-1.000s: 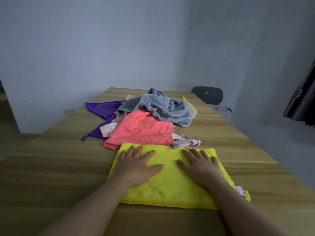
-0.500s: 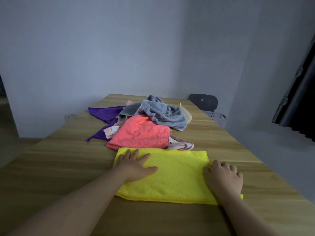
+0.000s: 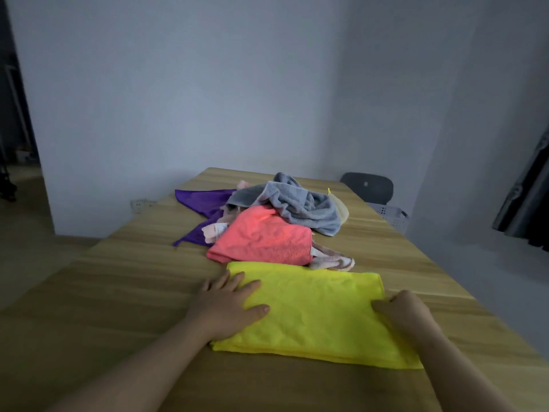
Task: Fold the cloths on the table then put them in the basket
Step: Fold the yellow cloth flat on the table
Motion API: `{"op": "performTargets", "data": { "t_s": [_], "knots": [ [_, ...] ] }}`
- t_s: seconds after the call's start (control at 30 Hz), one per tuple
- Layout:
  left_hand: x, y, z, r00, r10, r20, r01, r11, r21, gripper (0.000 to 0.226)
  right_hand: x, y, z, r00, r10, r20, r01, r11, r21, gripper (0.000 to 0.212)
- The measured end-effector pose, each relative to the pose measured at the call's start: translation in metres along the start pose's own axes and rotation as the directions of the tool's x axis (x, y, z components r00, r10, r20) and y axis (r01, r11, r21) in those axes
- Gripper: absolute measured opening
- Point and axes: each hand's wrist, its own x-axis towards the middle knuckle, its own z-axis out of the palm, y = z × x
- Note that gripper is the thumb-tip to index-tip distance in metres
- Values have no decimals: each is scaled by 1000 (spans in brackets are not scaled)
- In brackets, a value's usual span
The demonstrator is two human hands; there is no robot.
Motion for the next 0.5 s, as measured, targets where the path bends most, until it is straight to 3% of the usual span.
{"op": "performTargets", "data": {
  "t_s": [0.07,0.17,0.27,0.33,0.4,0.5],
  "knots": [
    [-1,0,-1,1000,0,-5,0,1000,-12,71,-1,-13,-7,997,-72,-14,73,991,113,21],
    [-3,-1,-3,1000,-3,-21,1,996,-85,68,-12,-44,-16,977,-195,-80,210,938,276,26],
    [-7,-1,-7,992,-72,-107,34,945,-324,53,-29,-86,-20,941,-328,-80,332,850,410,33],
    [-11,-4,-13,964,-201,-176,71,829,-555,42,-46,-116,-16,911,-410,-49,373,765,525,35],
    [-14,-7,-17,936,-302,-183,82,691,-718,37,-64,-141,-4,867,-493,72,344,696,630,37],
    [-15,-7,-16,925,-328,-192,90,680,-728,40,-79,-156,29,717,-578,389,145,670,728,38]
  ]
}}
